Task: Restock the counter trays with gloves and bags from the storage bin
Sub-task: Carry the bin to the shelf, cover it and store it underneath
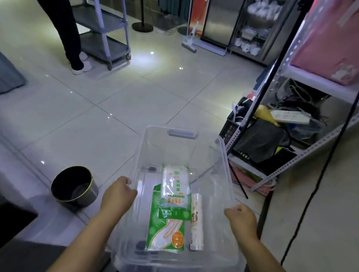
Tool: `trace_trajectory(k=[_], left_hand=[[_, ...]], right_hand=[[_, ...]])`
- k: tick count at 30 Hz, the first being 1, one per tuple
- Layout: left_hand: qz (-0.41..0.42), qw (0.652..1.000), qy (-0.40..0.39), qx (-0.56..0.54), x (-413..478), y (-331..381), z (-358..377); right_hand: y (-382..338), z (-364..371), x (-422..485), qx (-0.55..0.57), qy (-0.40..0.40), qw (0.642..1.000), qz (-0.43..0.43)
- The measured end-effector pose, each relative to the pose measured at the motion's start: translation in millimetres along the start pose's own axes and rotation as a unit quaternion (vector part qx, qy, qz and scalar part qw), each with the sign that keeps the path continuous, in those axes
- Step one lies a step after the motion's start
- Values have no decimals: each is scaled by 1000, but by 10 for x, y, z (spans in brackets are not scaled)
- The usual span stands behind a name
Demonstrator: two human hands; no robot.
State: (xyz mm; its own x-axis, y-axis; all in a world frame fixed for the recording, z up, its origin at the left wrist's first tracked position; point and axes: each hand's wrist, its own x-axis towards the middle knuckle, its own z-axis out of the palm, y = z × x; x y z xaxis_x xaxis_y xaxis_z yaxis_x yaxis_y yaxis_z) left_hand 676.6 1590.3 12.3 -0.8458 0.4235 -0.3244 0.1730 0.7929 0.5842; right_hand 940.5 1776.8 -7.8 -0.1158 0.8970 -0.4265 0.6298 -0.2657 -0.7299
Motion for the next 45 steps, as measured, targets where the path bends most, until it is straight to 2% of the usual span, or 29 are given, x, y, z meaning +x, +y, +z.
trace_trajectory(k=[6,11,21,29,38,45], left_hand=[[36,998,-29,42,1361,668,-10],[70,995,-29,61,2464,1240,-224],[43,999,-27,-12,3940,1606,-706],[8,1000,-13,-21,5153,1957,-846],[-11,1000,10,-6,6799,2963,-978],[-19,999,-11,-27,7908,3607,-810]], right_hand=[[-625,416,769,27,33,998,44],[-1423,823,1269,53,62,994,77],[-2843,1449,2270,36,45,998,0],[-3751,2097,3522,-6,11,999,-38],[-4905,2691,5093,40,-36,998,-28],[-5700,2847,6189,33,-23,999,-30]])
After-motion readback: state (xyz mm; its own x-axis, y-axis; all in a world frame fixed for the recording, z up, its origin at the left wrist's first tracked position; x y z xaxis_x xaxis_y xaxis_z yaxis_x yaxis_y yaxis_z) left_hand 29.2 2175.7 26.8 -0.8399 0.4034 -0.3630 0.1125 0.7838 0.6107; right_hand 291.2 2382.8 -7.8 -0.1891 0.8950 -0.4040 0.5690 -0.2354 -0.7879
